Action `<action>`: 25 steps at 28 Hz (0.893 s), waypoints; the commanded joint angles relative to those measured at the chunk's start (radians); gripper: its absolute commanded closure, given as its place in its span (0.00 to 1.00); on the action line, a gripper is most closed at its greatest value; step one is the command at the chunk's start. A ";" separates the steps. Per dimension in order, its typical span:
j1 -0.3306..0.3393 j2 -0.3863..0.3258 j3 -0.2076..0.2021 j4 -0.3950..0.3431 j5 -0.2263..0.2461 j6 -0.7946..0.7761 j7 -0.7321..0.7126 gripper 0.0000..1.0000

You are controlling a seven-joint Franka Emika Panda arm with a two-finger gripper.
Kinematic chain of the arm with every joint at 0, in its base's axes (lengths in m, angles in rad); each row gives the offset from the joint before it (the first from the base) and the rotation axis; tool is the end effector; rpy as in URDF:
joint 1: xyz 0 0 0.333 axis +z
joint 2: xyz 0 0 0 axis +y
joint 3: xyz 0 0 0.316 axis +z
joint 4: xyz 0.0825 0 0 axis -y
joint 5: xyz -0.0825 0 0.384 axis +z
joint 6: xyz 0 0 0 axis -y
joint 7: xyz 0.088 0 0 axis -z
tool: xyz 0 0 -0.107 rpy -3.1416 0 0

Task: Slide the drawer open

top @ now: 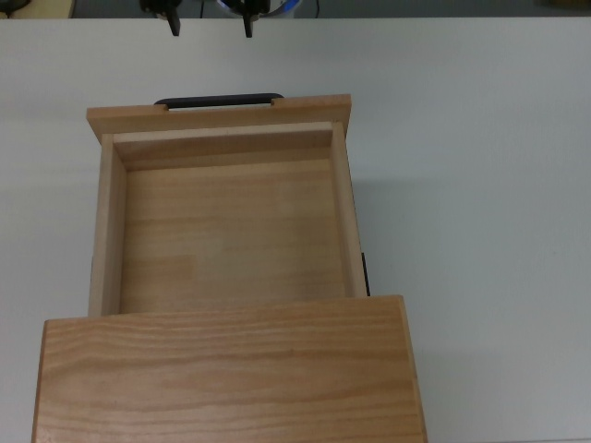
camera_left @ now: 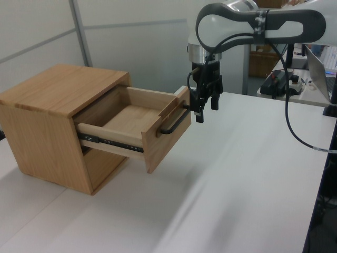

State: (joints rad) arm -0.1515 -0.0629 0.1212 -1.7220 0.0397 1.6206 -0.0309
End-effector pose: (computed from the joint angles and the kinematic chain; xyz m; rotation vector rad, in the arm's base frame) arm 0.5361 -0.0103 0.5914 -3.1079 0.0039 0.0590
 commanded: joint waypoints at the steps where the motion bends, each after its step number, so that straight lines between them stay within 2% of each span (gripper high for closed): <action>1: 0.006 0.014 0.006 0.029 -0.060 -0.028 -0.014 0.00; 25: 0.009 0.028 0.008 0.041 -0.063 -0.031 -0.009 0.00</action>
State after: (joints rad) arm -0.1504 -0.0553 0.1292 -1.7154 -0.0056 1.6206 -0.0309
